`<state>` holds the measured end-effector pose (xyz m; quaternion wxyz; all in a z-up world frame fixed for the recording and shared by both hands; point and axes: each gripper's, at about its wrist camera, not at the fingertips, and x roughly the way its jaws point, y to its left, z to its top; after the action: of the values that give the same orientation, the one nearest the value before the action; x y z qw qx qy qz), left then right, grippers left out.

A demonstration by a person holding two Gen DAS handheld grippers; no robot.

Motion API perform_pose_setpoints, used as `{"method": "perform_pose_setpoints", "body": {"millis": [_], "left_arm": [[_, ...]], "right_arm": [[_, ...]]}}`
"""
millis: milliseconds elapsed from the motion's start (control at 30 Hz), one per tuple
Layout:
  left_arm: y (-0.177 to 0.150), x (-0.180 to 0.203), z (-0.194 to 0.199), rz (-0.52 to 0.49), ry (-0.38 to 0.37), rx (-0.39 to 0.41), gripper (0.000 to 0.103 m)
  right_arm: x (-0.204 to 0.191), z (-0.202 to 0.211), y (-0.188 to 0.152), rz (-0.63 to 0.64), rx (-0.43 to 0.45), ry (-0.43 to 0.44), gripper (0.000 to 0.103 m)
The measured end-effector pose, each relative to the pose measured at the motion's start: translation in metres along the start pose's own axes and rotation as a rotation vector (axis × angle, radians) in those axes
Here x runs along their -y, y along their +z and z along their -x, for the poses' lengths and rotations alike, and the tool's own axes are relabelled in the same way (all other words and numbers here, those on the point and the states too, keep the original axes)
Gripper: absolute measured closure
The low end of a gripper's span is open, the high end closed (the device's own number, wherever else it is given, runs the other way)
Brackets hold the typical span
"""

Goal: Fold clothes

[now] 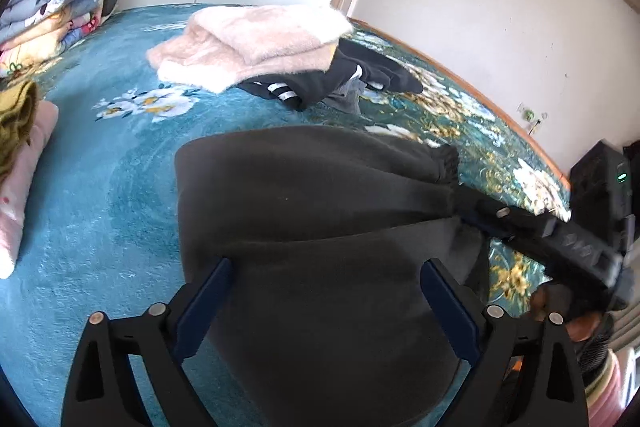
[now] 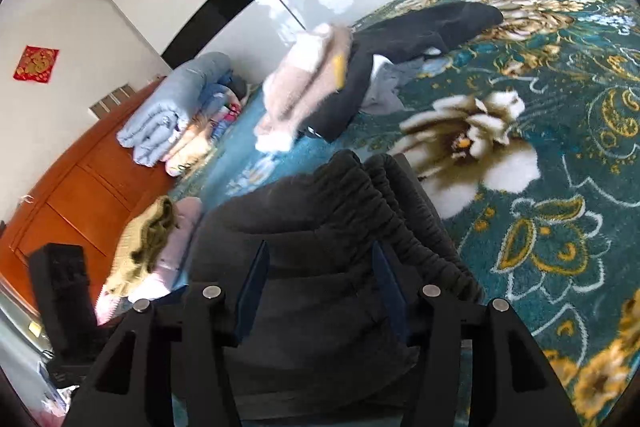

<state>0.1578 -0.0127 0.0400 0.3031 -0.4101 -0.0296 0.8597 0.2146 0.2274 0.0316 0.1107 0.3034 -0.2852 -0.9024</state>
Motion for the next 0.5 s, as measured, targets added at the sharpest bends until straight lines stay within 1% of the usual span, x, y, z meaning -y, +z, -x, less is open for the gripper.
{"method": "perform_pose_setpoints", "body": {"millis": [67, 100, 133, 167, 200, 233, 267, 300, 367, 400, 467, 500], "left_arm": [[0.004, -0.007, 0.014, 0.032, -0.032, 0.035, 0.006], [0.006, -0.015, 0.02, 0.054, -0.033, 0.051, 0.006], [0.008, -0.023, 0.025, 0.078, -0.027, 0.062, 0.006], [0.007, -0.032, 0.025, 0.106, -0.025, 0.059, 0.006], [0.006, -0.042, 0.023, 0.137, -0.025, 0.046, 0.006], [0.002, -0.054, 0.018, 0.187, -0.036, 0.015, 0.006], [-0.003, -0.066, 0.01, 0.25, -0.052, -0.027, 0.006], [-0.009, -0.077, 0.003, 0.311, -0.082, -0.062, 0.006], [-0.022, -0.095, -0.011, 0.445, -0.192, -0.113, 0.006], [-0.026, -0.1, -0.017, 0.493, -0.234, -0.129, 0.006], [-0.026, -0.107, -0.022, 0.544, -0.292, -0.129, 0.006], [-0.025, -0.109, -0.023, 0.553, -0.307, -0.125, 0.006]], "right_arm": [[-0.005, 0.015, 0.002, 0.012, 0.028, 0.033, 0.047], [-0.007, 0.027, 0.002, 0.03, 0.055, 0.049, 0.044], [-0.004, 0.035, 0.002, 0.033, 0.071, 0.039, 0.038], [0.0, 0.043, 0.001, 0.034, 0.085, 0.028, 0.029], [0.014, 0.043, 0.0, 0.0, 0.072, -0.002, 0.024], [0.026, 0.039, -0.002, -0.047, 0.042, -0.021, 0.021], [0.037, 0.034, -0.004, -0.096, 0.01, -0.039, 0.021], [0.051, 0.024, -0.008, -0.167, -0.043, -0.016, 0.021], [0.063, 0.011, -0.013, -0.218, -0.089, 0.062, 0.02], [0.067, 0.003, -0.014, -0.232, -0.106, 0.072, 0.02], [0.07, -0.01, -0.012, -0.241, -0.134, 0.094, 0.019], [0.069, -0.015, -0.008, -0.24, -0.142, 0.103, 0.018]]}}
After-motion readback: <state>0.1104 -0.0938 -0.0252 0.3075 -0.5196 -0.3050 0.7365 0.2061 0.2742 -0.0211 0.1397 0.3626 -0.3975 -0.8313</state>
